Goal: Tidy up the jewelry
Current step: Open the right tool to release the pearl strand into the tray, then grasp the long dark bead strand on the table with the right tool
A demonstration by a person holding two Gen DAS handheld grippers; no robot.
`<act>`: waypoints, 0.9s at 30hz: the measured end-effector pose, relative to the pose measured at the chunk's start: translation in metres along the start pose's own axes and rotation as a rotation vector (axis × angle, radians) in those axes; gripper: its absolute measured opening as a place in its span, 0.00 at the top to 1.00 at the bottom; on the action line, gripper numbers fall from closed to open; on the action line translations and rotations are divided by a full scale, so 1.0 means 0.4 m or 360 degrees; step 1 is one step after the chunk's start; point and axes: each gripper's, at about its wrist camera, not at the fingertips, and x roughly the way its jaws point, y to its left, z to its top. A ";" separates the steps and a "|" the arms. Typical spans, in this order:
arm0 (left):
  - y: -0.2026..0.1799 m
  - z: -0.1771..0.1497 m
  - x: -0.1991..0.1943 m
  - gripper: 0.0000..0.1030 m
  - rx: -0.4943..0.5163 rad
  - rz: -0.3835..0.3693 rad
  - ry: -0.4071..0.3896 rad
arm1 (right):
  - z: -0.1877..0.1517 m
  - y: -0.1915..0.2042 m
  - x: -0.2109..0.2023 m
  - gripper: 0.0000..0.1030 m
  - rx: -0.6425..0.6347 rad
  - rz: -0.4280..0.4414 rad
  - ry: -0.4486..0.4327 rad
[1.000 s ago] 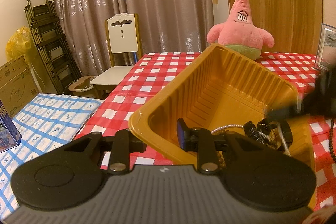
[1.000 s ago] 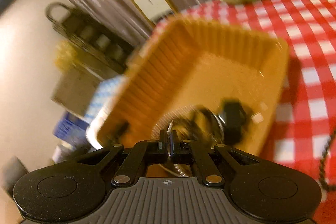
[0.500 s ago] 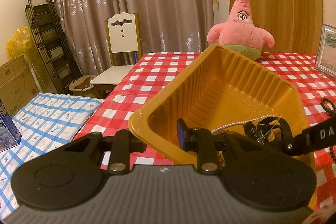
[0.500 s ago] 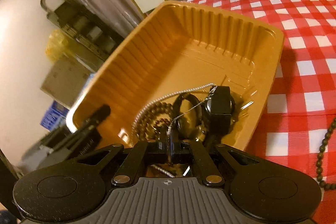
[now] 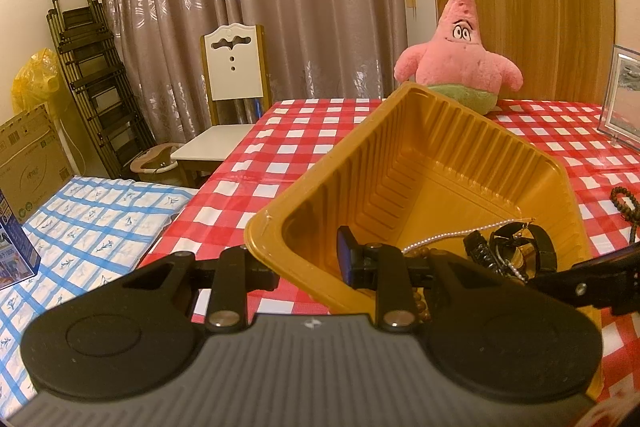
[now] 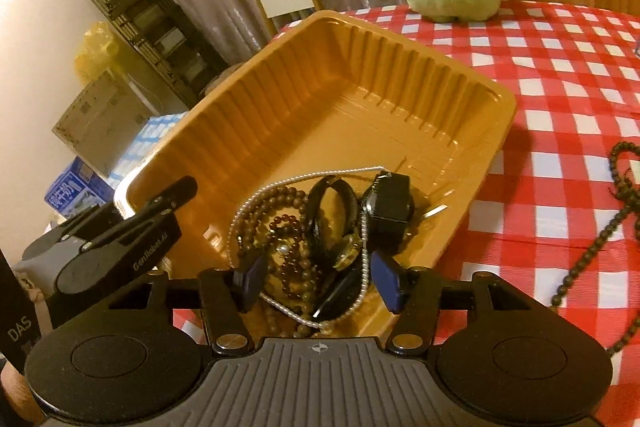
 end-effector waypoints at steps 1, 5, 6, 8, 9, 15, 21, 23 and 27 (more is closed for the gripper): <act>0.000 0.000 0.000 0.76 0.0001 -0.0001 -0.0001 | -0.001 0.000 -0.004 0.44 -0.0001 -0.0008 -0.0005; 0.000 -0.001 0.000 0.76 0.0004 -0.0002 -0.0005 | -0.003 -0.006 -0.014 0.44 0.0018 -0.0006 -0.0009; 0.000 -0.001 0.000 0.76 0.0004 -0.0002 -0.0004 | -0.004 -0.006 -0.017 0.44 0.0020 -0.0007 -0.0012; 0.000 -0.001 0.000 0.76 0.0002 -0.0001 -0.0002 | -0.004 -0.007 -0.026 0.44 0.0018 -0.0021 -0.0018; 0.000 -0.001 0.000 0.76 0.0002 -0.0001 -0.0003 | -0.004 -0.007 -0.029 0.44 0.0017 -0.0027 -0.0019; -0.001 0.000 0.000 0.76 0.0005 -0.0001 -0.0006 | -0.006 -0.016 -0.054 0.44 0.0042 -0.0039 -0.0053; -0.001 0.000 0.000 0.76 0.0005 -0.0002 -0.0005 | -0.012 -0.037 -0.079 0.44 0.0076 -0.0067 -0.0076; -0.001 0.001 0.000 0.76 0.0006 -0.0004 -0.0004 | -0.018 -0.046 -0.086 0.44 0.0087 -0.0087 -0.0079; 0.000 0.001 0.000 0.76 0.0004 -0.0002 -0.0003 | -0.041 -0.073 -0.105 0.44 0.0125 -0.0131 -0.0079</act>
